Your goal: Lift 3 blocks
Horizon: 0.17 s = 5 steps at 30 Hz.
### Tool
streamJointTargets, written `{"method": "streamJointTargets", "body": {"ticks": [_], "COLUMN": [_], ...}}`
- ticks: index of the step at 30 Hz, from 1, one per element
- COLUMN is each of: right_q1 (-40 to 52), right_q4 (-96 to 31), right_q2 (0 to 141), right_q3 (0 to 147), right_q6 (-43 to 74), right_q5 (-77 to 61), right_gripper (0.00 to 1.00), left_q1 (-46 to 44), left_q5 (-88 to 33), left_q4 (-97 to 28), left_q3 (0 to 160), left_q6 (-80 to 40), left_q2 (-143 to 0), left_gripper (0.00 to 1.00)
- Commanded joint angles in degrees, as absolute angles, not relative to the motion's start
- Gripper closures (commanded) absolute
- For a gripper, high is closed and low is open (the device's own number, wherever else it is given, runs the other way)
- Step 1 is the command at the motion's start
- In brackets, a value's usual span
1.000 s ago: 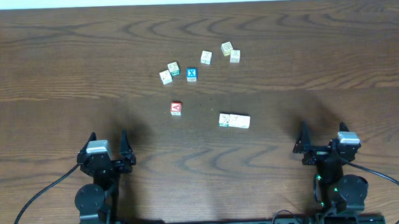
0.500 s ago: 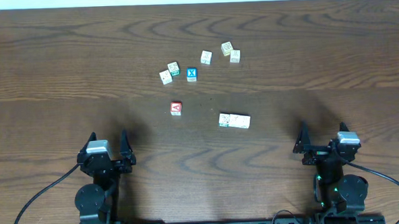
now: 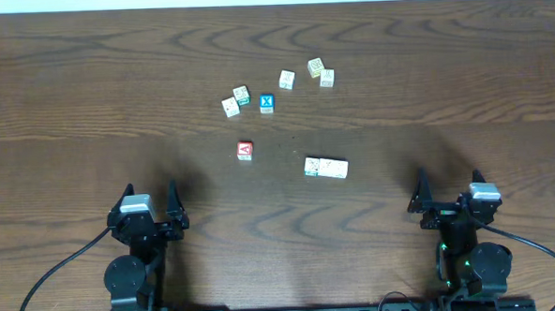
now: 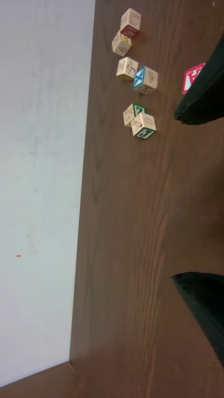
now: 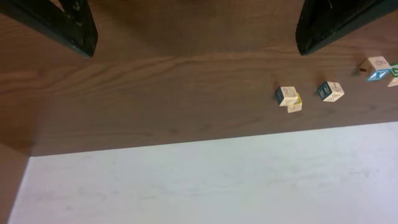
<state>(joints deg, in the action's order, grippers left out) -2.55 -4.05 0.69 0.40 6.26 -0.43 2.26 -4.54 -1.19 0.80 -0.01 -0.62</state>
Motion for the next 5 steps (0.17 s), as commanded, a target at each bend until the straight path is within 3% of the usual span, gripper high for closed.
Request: {"method": "streamJointTargets", "body": {"ticks": [1,5], "right_q1": [-2.3,-2.3], "right_q4": [-4.3,-4.3], "right_q2": [0.4,0.4], "right_q3": [0.3,0.3], "right_q6": [5.5,5.5], "right_q5": [-0.1,-0.1], "right_gripper": [0.01,0.01], "left_q1": [2.6,2.6], "left_q5": [-5.4,-5.4], "left_q4": [-3.7,-3.7], "left_q3": [0.2,0.2], "left_q6": [-0.2,-0.2], "left_q2": [-0.3,-0.3], "left_gripper": [0.24,0.24]}}
